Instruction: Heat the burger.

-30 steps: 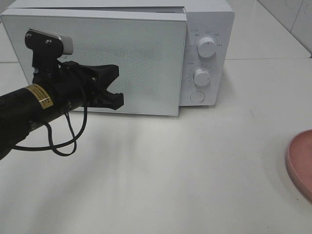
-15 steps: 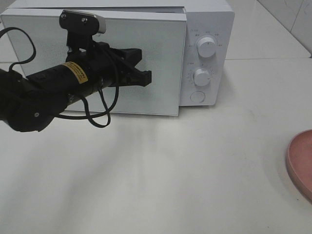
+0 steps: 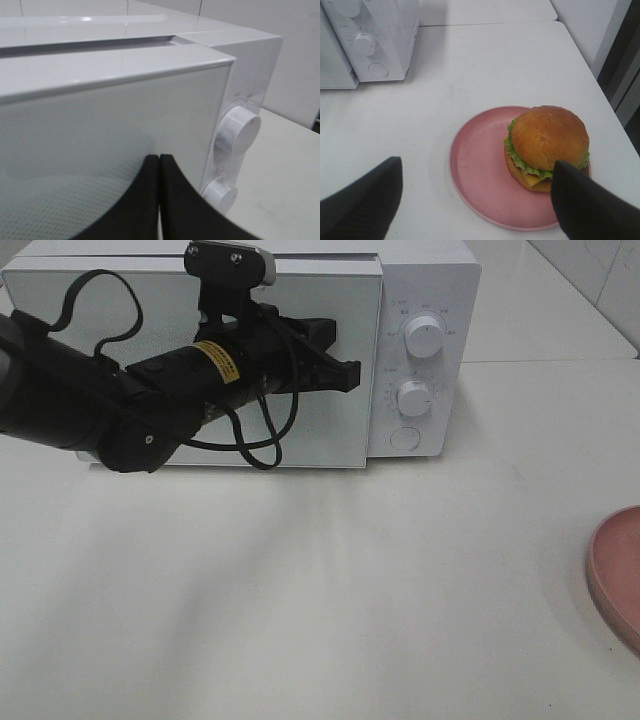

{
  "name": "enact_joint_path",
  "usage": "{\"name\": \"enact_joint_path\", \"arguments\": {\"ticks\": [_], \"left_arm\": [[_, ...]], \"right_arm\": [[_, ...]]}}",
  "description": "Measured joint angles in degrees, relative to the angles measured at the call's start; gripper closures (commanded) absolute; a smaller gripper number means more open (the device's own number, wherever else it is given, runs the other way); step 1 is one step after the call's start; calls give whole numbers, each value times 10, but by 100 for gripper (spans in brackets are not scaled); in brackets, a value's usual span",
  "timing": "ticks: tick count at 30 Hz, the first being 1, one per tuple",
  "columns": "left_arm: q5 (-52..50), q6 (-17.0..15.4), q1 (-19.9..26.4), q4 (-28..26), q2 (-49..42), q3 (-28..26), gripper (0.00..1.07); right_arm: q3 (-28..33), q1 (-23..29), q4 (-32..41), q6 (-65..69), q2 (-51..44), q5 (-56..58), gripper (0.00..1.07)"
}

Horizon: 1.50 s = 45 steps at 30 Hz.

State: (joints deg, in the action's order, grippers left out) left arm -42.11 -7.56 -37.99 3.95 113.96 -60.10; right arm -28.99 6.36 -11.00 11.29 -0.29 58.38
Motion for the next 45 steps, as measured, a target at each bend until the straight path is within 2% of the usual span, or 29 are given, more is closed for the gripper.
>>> {"name": "enact_joint_path", "arguments": {"ticks": [7, 16, 18, 24, 30, 32, 35, 36, 37, 38, 39, 40, 42, 43, 44, 45], "left_arm": [[1, 0, -5, 1, 26, -29, 107], [7, 2, 1, -5, 40, -40, 107], [13, 3, 14, 6, 42, -49, 107], [16, 2, 17, 24, 42, -54, 107], [52, 1, 12, 33, 32, -61, 107], [107, 0, 5, 21, 17, -64, 107], [121, 0, 2, 17, 12, -65, 107], [166, -1, -4, 12, 2, -66, 100], [211, -1, -15, 11, -9, -66, 85], [211, -1, -15, 11, -9, -66, 85], [236, -1, -23, 11, -15, -66, 73], [236, -1, -23, 11, -15, -66, 73], [301, -1, -51, 11, -37, -66, 18], [301, -1, -51, 11, -37, -66, 18], [313, -1, -57, 11, -41, -66, 6], [339, -1, -68, 11, -45, -67, 6]], "right_arm": [[0, 0, 0, 0, 0, 0, 31], [0, 0, 0, 0, 0, 0, 31], [0, 0, 0, 0, 0, 0, 31], [0, 0, 0, 0, 0, 0, 31], [0, 0, 0, 0, 0, 0, 31], [0, 0, 0, 0, 0, 0, 31], [0, 0, 0, 0, 0, 0, 31], [0, 0, 0, 0, 0, 0, 31], [0, 0, 0, 0, 0, 0, 31], [0, 0, 0, 0, 0, 0, 31], [0, 0, 0, 0, 0, 0, 31], [0, 0, 0, 0, 0, 0, 31], [0, 0, 0, 0, 0, 0, 31], [0, 0, 0, 0, 0, 0, 31], [0, 0, 0, 0, 0, 0, 31], [0, 0, 0, 0, 0, 0, 31]]}}
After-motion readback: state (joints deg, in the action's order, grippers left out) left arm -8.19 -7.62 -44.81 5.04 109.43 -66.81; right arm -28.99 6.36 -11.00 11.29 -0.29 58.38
